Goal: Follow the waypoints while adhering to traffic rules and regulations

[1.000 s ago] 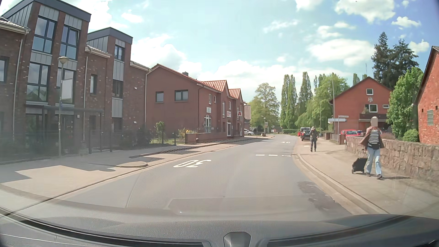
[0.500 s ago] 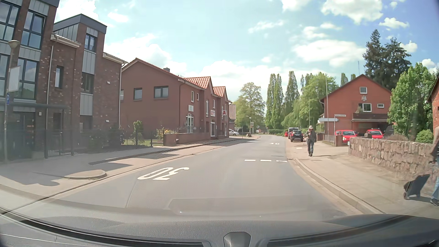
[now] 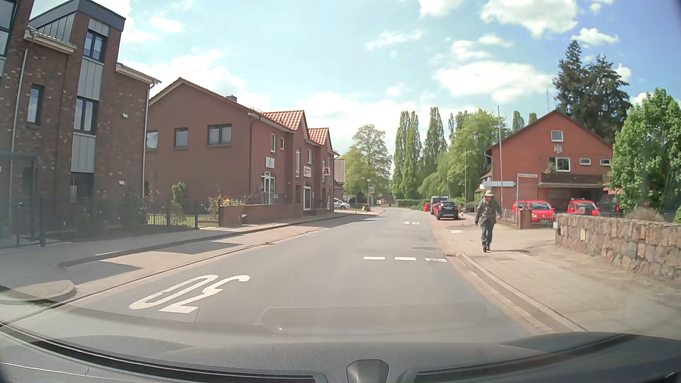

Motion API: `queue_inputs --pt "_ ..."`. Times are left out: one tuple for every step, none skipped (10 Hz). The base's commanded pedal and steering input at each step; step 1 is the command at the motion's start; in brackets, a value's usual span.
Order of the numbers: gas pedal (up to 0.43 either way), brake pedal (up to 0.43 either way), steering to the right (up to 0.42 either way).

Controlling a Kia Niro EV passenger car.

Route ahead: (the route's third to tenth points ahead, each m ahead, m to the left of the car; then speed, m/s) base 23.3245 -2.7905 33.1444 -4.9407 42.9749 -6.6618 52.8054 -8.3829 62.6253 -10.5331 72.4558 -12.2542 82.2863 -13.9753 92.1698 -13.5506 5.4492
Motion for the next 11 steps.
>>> queue_inputs --pt "0.000 0.159 0.074" --pt "0.000 0.177 0.074" --pt "0.000 0.183 0.074" --pt "0.000 0.183 0.074" --pt "0.000 0.183 0.074" --pt "0.000 0.183 0.073" --pt "0.000 0.183 0.073" --pt "0.000 0.183 0.073" --pt "0.000 0.183 0.073" --pt "0.000 0.183 0.072" --pt "0.000 0.183 0.070"
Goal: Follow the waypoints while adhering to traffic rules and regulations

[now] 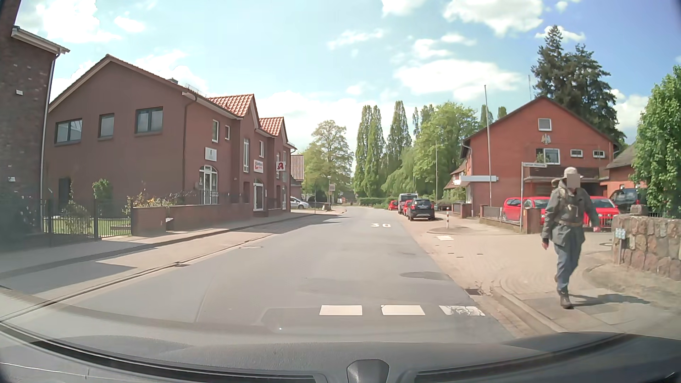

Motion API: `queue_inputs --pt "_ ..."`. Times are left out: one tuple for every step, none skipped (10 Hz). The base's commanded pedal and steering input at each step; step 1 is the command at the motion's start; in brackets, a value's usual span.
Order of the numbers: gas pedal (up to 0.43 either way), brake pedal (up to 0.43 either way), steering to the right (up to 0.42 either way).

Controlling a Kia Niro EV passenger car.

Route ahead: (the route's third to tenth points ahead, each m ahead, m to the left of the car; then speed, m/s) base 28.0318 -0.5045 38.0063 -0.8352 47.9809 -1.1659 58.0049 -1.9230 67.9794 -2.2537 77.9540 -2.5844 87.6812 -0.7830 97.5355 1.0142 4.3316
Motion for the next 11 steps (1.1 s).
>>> queue_inputs --pt "0.000 0.183 0.068" --pt "0.000 0.183 0.067" --pt "0.000 0.183 0.066" --pt "0.000 0.183 0.066" --pt "0.000 0.177 0.066" --pt "0.000 0.177 0.066" --pt "0.000 0.171 0.067" --pt "0.000 0.165 0.067" --pt "0.000 0.152 0.067" --pt "0.000 0.140 0.067" --pt "0.000 0.122 0.067"
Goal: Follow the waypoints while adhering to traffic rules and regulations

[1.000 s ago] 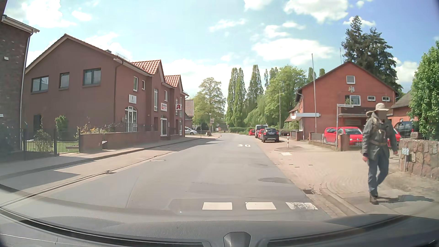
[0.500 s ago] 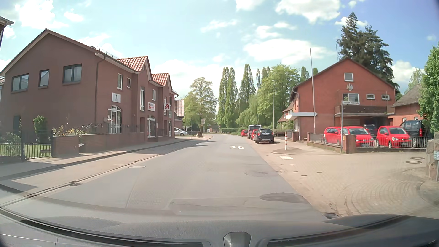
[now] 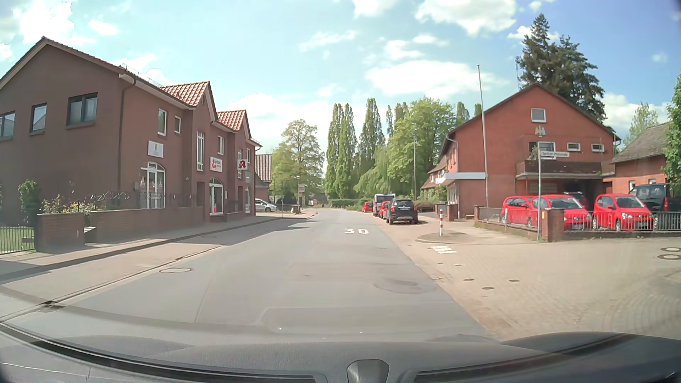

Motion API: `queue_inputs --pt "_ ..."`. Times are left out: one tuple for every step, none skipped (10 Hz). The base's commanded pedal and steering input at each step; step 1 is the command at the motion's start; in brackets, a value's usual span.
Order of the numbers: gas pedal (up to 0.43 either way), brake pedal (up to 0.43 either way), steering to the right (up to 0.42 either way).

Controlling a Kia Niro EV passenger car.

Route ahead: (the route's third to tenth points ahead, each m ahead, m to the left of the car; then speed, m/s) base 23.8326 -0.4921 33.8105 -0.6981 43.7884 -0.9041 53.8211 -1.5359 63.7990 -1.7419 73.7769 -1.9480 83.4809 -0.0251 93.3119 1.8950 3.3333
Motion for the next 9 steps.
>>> queue_inputs --pt "0.000 0.079 0.067" --pt "0.000 0.067 0.067" --pt "0.000 0.061 0.067" --pt "0.000 0.024 0.067" --pt "0.000 0.000 0.066" --pt "0.000 0.000 0.061" --pt "0.000 0.000 0.058" --pt "0.000 0.000 0.056" --pt "0.000 0.000 0.049"
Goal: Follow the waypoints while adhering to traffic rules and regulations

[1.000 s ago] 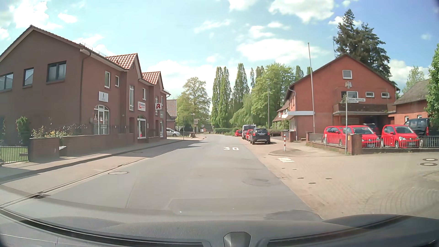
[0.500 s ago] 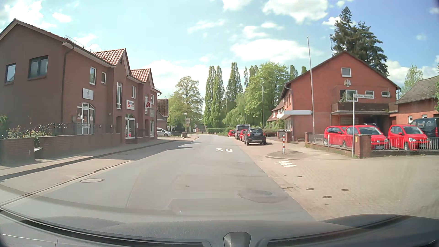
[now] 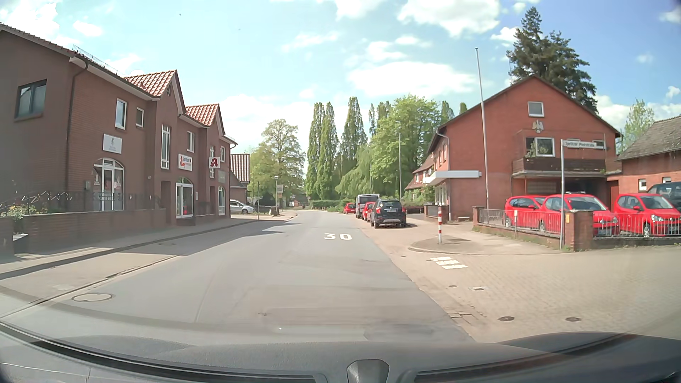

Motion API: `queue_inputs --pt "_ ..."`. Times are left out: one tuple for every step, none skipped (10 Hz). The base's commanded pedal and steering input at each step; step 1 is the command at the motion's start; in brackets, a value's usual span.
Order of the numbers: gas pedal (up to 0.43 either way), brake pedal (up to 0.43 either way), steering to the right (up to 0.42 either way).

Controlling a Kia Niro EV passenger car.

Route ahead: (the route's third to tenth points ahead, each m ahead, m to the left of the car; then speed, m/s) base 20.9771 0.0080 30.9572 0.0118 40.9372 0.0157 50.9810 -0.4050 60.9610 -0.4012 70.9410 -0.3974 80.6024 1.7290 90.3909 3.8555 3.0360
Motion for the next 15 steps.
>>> queue_inputs --pt "0.000 0.000 0.040" --pt "0.000 0.000 0.028" --pt "0.000 0.000 0.014" --pt "0.000 0.000 0.007" --pt "0.000 0.000 0.000" --pt "0.000 0.000 -0.008" --pt "0.079 0.000 -0.015" --pt "0.118 0.000 -0.019" --pt "0.118 0.000 -0.021" --pt "0.130 0.000 -0.022" --pt "0.157 0.000 -0.023" --pt "0.157 0.000 -0.023" --pt "0.157 0.000 -0.022" --pt "0.157 0.000 -0.022" --pt "0.157 0.000 -0.021"
